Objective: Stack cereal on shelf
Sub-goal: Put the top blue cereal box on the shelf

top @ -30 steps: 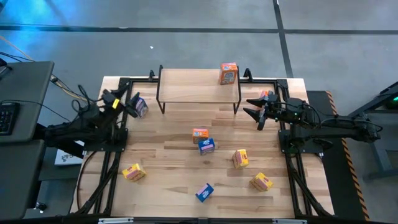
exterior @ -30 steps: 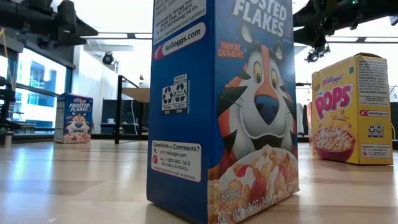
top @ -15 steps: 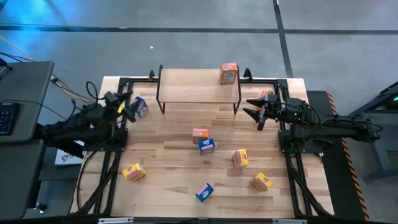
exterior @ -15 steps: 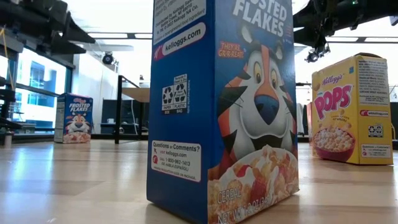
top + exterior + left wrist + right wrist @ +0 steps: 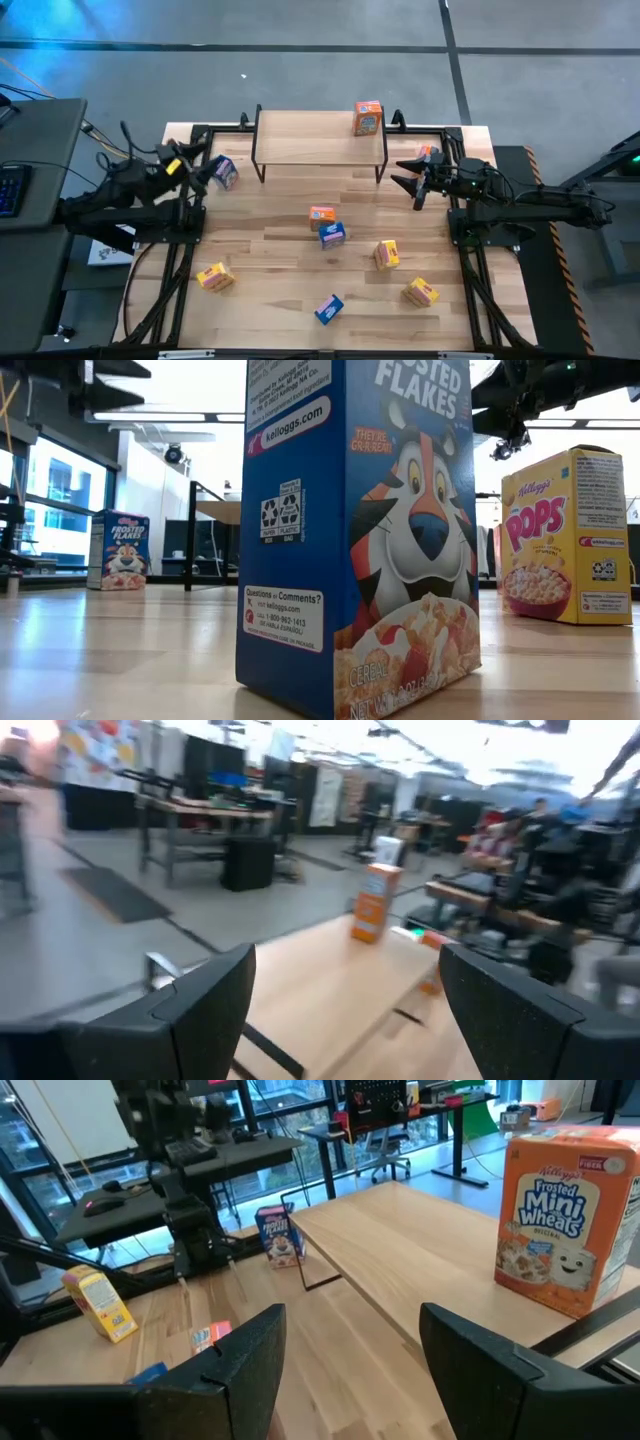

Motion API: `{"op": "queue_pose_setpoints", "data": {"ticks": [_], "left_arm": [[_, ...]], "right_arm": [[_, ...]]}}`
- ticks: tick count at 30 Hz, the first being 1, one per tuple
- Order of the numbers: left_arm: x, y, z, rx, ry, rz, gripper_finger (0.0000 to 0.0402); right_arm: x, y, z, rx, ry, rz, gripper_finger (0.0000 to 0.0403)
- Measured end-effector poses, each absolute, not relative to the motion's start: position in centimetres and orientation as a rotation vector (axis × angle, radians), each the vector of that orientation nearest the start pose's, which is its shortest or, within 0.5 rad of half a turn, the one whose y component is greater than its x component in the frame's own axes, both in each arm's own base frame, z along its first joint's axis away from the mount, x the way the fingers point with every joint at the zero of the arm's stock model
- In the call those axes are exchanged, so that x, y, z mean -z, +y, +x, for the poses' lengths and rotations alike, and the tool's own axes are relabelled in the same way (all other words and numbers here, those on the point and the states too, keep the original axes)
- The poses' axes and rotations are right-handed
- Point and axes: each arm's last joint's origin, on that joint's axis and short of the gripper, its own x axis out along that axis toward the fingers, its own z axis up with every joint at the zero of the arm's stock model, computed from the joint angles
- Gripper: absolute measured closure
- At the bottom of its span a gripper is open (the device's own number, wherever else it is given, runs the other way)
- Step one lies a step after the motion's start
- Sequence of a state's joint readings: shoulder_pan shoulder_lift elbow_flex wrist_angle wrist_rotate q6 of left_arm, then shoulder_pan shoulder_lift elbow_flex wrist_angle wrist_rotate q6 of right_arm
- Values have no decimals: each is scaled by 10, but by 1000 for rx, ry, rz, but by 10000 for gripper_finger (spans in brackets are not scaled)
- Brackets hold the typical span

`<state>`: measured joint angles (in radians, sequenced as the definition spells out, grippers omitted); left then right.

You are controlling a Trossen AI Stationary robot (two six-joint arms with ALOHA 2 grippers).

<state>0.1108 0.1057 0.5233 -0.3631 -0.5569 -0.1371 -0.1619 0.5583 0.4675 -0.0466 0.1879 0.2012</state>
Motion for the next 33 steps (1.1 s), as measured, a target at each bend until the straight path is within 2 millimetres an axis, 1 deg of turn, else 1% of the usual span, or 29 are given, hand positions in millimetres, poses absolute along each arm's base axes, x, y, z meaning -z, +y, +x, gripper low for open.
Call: {"op": "queue_pose_setpoints", "data": {"ticks": [2, 5, 9, 13, 17, 24, 29, 33], "left_arm": [[-301, 22, 47, -718, -55, -125, 94], [-313, 24, 49, -809, 55, -98, 94], [-317, 26, 56, -881, 201, -138, 94], [-310, 27, 63, -923, 315, -216, 94], [-299, 28, 67, -997, 422, -241, 94], [-290, 33, 73, -1077, 510, -324, 94], [-284, 41, 81, -1098, 574, -438, 94], [-277, 51, 87, -1127, 670, -508, 94]], "right_arm": [[-267, -28, 138, 362, 105, 197, 179], [-267, -28, 138, 362, 105, 197, 179], [-268, -28, 138, 362, 107, 186, 179], [-268, -28, 138, 361, 109, 172, 179], [-268, -28, 138, 361, 109, 172, 179], [-268, -28, 138, 361, 108, 174, 179], [-266, -28, 140, 361, 118, 173, 179], [-264, -29, 143, 363, 142, 171, 179]]}}
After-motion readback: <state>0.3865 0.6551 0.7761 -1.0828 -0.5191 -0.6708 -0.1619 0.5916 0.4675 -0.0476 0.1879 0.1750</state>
